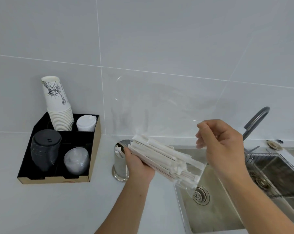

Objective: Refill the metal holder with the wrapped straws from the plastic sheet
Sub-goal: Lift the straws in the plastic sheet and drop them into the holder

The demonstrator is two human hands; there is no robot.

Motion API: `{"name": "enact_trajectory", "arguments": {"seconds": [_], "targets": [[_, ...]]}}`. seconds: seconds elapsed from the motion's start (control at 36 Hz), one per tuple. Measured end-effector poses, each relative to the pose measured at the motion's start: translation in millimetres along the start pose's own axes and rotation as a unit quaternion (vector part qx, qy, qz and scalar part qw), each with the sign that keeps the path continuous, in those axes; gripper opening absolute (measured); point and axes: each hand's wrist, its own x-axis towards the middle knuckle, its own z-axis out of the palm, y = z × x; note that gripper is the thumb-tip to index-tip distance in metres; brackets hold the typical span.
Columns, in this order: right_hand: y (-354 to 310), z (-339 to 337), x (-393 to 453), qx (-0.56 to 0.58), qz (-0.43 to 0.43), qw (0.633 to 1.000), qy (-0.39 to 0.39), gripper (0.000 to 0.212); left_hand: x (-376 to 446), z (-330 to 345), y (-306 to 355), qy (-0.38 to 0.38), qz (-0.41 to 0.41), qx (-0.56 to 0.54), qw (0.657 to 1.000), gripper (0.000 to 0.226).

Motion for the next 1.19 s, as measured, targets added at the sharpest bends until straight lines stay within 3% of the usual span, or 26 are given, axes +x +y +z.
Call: {"name": "enact_trajectory", "arguments": {"seconds": [0.47, 1.19], "targets": [[0, -11, 15, -0.088, -0.054, 0.995, -0.003, 0.018, 1, -5, -45, 0.008, -0.037, -0.01, 0.999, 0.064], [-10, 13, 49, -0.155, -0.105, 0.979, -0.076, 0.022, 5, -12, -44, 0.04, -0.04, -0.06, 0.997, 0.058]]}}
